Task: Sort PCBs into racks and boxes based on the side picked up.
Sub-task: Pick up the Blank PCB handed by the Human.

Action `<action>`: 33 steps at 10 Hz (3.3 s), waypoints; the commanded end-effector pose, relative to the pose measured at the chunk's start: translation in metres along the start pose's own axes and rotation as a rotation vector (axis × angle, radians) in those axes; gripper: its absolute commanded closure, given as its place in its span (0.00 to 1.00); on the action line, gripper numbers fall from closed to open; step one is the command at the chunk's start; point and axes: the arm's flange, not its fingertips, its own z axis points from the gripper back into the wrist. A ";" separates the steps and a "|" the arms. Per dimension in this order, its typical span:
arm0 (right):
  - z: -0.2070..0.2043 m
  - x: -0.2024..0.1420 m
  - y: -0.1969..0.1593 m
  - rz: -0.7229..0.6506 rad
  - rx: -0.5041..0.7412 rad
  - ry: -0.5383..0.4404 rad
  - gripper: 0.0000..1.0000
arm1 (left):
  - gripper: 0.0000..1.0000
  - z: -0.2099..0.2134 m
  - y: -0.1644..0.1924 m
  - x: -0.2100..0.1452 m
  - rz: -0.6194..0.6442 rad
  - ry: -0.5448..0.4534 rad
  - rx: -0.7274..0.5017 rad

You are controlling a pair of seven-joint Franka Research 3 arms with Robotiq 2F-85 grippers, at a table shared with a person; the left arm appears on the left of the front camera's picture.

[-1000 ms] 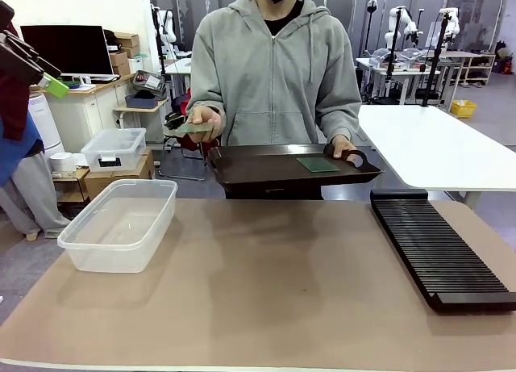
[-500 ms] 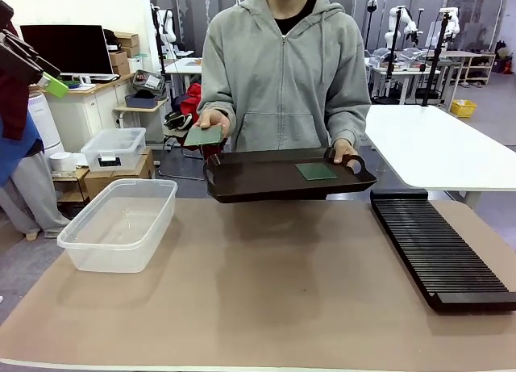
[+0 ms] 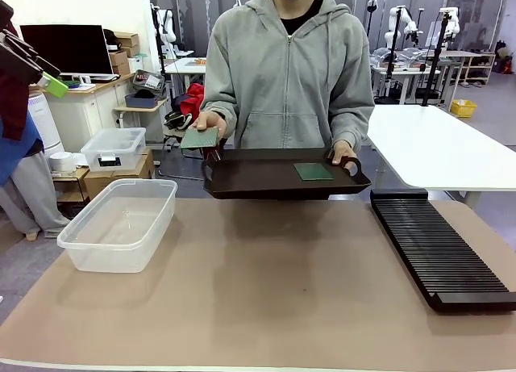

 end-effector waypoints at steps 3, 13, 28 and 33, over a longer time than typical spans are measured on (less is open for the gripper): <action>-0.001 -0.001 0.003 -0.004 -0.002 -0.003 0.00 | 0.00 -0.001 0.000 -0.001 -0.005 0.003 -0.007; -0.001 -0.001 0.003 -0.004 -0.002 -0.003 0.00 | 0.00 -0.111 0.072 -0.010 0.803 0.155 -0.427; -0.001 -0.001 0.003 -0.004 -0.002 -0.003 0.00 | 0.00 -0.215 0.110 -0.044 1.175 -0.004 -0.813; -0.001 -0.001 0.003 -0.004 -0.002 -0.003 0.00 | 0.00 -0.271 0.110 -0.044 1.186 -0.077 -0.999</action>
